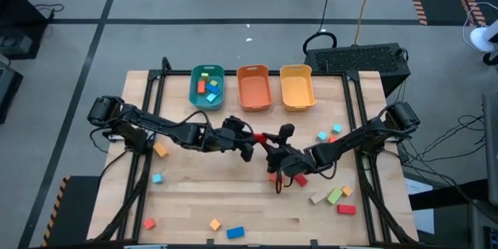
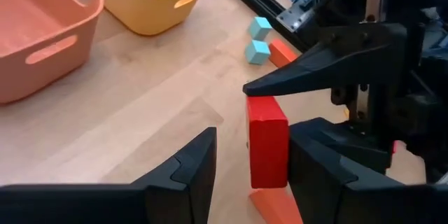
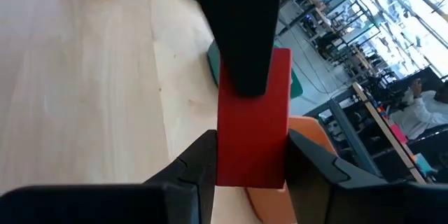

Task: Sort blocks by size
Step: Put the red thin rectangular block into the blue bin

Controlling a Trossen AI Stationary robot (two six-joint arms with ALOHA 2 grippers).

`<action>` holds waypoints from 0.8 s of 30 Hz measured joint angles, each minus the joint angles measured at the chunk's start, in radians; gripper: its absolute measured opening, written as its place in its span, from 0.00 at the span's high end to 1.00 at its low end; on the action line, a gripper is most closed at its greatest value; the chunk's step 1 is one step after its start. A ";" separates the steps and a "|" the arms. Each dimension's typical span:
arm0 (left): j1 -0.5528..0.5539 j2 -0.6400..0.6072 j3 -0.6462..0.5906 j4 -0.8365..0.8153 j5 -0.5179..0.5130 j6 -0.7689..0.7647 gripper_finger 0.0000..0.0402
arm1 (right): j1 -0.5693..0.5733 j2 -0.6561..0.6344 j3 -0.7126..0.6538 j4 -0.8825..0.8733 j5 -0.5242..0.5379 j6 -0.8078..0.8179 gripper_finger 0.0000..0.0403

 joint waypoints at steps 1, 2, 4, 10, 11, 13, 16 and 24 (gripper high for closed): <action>0.001 0.000 0.000 0.001 0.000 0.012 0.60 | 0.001 0.000 0.000 0.015 0.000 -0.012 0.70; 0.002 0.000 0.000 0.002 0.002 0.026 0.60 | 0.001 0.000 0.000 0.023 0.000 -0.022 0.70; 0.006 0.000 0.000 0.004 0.018 0.063 0.60 | 0.002 0.000 0.000 0.035 -0.004 -0.032 0.70; 0.025 0.000 0.000 0.010 0.078 0.095 0.68 | 0.002 0.000 0.000 0.036 -0.004 -0.037 0.70; 0.028 0.000 0.000 0.012 0.081 0.095 0.71 | 0.002 0.000 0.000 0.036 -0.004 -0.039 0.70; 0.034 0.000 0.000 0.017 0.085 0.096 0.79 | 0.001 0.000 0.000 0.035 0.001 -0.041 0.70; 0.042 0.000 0.000 0.023 0.088 0.090 0.85 | 0.001 0.000 0.000 0.033 0.012 -0.042 0.70; 0.092 0.000 -0.002 -0.067 0.076 0.184 0.85 | -0.008 -0.018 0.001 -0.026 0.007 0.115 0.59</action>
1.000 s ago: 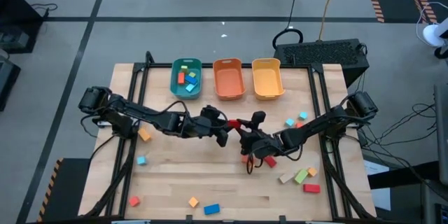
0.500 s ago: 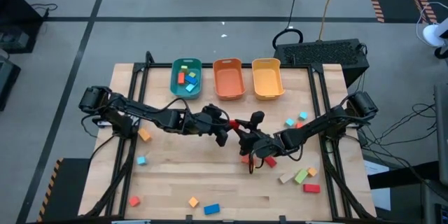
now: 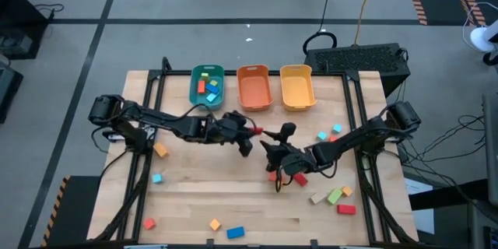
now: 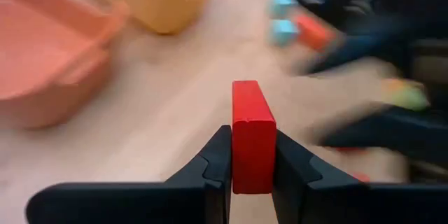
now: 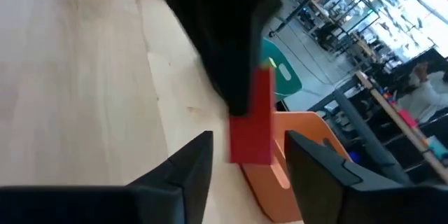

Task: Sort blocks by size
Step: Put the red thin rectangular block into the blue bin

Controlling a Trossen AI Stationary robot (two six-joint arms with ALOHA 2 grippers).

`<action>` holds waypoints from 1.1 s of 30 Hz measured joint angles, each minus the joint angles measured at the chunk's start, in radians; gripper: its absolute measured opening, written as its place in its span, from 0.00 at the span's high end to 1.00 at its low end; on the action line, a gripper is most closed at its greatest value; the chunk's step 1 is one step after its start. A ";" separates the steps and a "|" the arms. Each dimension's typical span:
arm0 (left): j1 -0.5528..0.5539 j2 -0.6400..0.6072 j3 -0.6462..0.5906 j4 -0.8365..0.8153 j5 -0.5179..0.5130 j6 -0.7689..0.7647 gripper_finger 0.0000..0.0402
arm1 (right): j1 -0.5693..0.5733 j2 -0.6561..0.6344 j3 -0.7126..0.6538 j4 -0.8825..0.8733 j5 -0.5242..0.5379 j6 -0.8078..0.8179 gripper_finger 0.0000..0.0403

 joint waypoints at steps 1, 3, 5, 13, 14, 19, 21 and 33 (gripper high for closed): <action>0.010 0.001 0.000 -0.005 -0.011 0.000 0.85 | 0.000 -0.009 0.000 -0.017 0.003 0.019 0.58; 0.027 -0.002 0.000 -0.015 -0.017 -0.002 0.85 | -0.001 -0.026 0.000 -0.044 0.026 0.055 0.55; 0.045 -0.002 0.001 -0.038 -0.010 -0.001 0.85 | -0.001 -0.051 0.000 -0.073 0.066 0.083 0.53; 0.125 -0.071 0.001 -0.195 -0.013 0.020 0.85 | -0.001 -0.186 0.000 -0.396 0.086 0.331 0.50; 0.134 -0.089 0.001 -0.202 -0.018 0.030 0.85 | -0.001 -0.200 0.000 -0.459 0.084 0.378 0.50; 0.157 -0.198 0.001 -0.285 -0.060 0.071 0.85 | -0.017 -0.219 -0.003 -0.747 -0.146 0.633 0.50; 0.164 -0.245 0.002 -0.343 -0.095 0.071 0.85 | -0.024 -0.199 -0.025 -0.766 -0.214 0.698 0.50; 0.300 -0.271 0.001 -0.596 -0.218 0.043 0.85 | -0.022 -0.149 -0.118 -0.762 -0.276 0.840 0.53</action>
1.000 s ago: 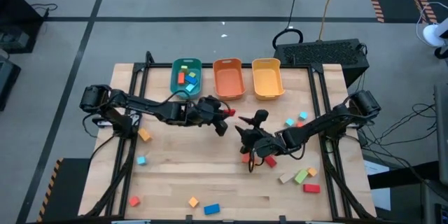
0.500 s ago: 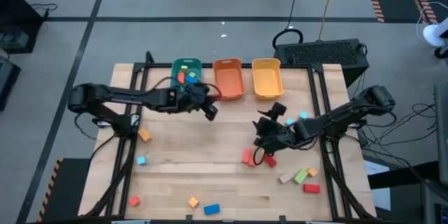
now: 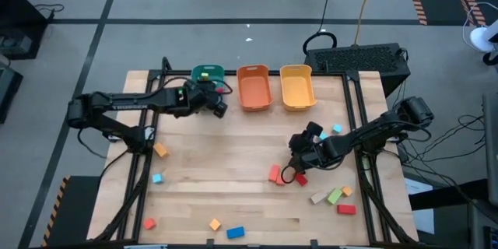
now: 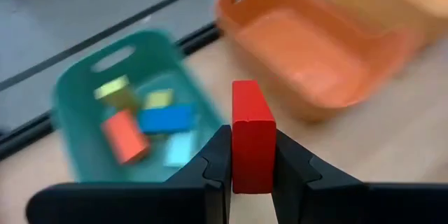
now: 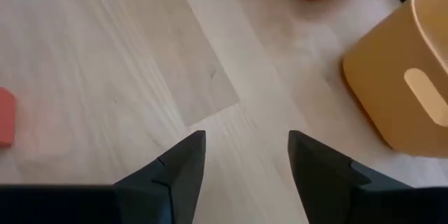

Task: Sort blocks by size
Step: Put the red thin rectangular block into the blue bin

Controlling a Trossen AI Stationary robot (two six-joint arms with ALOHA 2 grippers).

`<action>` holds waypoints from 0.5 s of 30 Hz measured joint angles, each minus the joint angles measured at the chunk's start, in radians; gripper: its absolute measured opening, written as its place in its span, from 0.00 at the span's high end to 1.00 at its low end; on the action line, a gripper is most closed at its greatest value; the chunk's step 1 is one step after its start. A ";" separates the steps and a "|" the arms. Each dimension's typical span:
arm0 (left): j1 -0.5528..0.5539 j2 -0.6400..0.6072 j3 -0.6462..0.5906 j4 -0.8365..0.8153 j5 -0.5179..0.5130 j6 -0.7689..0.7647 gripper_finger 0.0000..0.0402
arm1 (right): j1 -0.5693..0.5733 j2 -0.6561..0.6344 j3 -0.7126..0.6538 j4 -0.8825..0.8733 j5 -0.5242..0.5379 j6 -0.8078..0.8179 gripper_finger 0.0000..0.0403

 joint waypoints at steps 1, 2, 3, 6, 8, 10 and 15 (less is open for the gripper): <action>0.023 0.002 -0.001 -0.017 0.000 0.000 0.85 | 0.000 0.000 0.000 0.003 -0.002 0.000 0.53; 0.044 0.008 -0.001 -0.011 -0.002 0.000 0.85 | 0.000 0.000 0.000 0.008 -0.005 0.001 0.54; 0.068 0.012 0.001 -0.004 -0.002 0.002 0.85 | 0.000 0.000 0.000 0.007 -0.005 0.005 0.54; 0.137 0.020 -0.001 -0.009 0.004 0.028 0.85 | 0.000 0.000 0.000 0.010 -0.016 0.011 0.54; 0.178 0.035 0.002 0.014 0.017 0.032 0.85 | 0.000 0.000 0.000 0.010 -0.036 0.012 0.54; 0.217 0.054 -0.001 0.002 0.038 0.051 0.85 | 0.000 0.000 0.000 0.011 -0.053 0.012 0.54; 0.288 0.143 0.000 0.044 0.052 0.109 0.85 | 0.000 0.000 0.000 0.018 -0.057 0.012 0.54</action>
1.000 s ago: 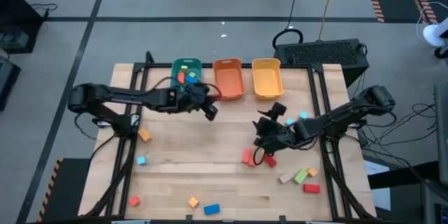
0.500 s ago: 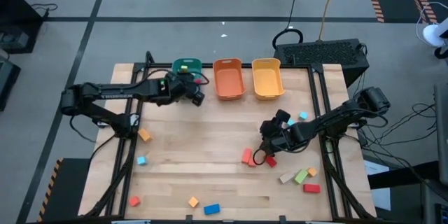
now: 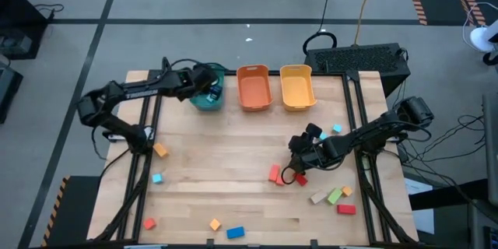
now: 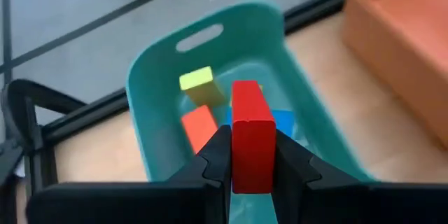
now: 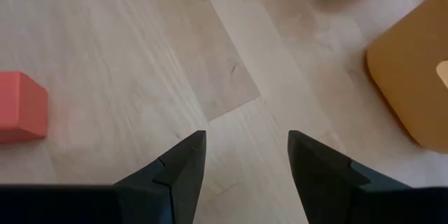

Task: Sort blocks by size
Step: Put the red thin rectangular block into the blue bin

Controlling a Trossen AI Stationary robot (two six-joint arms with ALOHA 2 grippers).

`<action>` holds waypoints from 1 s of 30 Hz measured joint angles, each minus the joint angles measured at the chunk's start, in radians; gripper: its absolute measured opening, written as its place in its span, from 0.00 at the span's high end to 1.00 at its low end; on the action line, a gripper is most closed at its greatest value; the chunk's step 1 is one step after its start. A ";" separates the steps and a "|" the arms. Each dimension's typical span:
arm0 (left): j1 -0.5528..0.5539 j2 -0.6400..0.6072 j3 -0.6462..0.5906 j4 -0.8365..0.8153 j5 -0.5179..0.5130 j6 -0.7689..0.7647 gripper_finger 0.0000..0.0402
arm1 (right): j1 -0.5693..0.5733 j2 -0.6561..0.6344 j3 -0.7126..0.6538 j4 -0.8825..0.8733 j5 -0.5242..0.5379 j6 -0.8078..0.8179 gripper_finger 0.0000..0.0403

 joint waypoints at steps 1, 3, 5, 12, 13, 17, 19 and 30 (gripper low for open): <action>0.008 0.024 0.000 0.013 0.002 0.000 0.85 | 0.000 0.000 0.000 0.000 0.000 0.000 0.54; 0.025 0.071 0.000 0.027 0.005 0.016 0.85 | 0.000 0.000 0.000 0.002 0.000 0.000 0.54; 0.038 0.117 0.000 0.076 0.013 0.032 0.85 | 0.000 0.000 0.000 0.002 0.000 0.000 0.54; 0.087 0.226 0.001 0.174 0.059 0.055 0.85 | 0.000 0.000 0.000 0.003 0.000 0.000 0.54; 0.092 0.235 0.000 0.174 0.061 0.051 0.85 | 0.000 0.000 0.000 0.003 0.000 0.000 0.54; 0.106 0.243 0.000 0.190 0.066 0.048 0.82 | 0.000 0.000 0.000 0.003 0.003 0.000 0.54; 0.110 0.244 0.000 0.186 0.066 0.049 0.77 | 0.000 0.000 0.000 0.005 0.005 0.000 0.54; 0.115 0.243 0.000 0.190 0.066 0.058 0.71 | 0.000 0.000 0.000 0.031 0.003 -0.028 0.54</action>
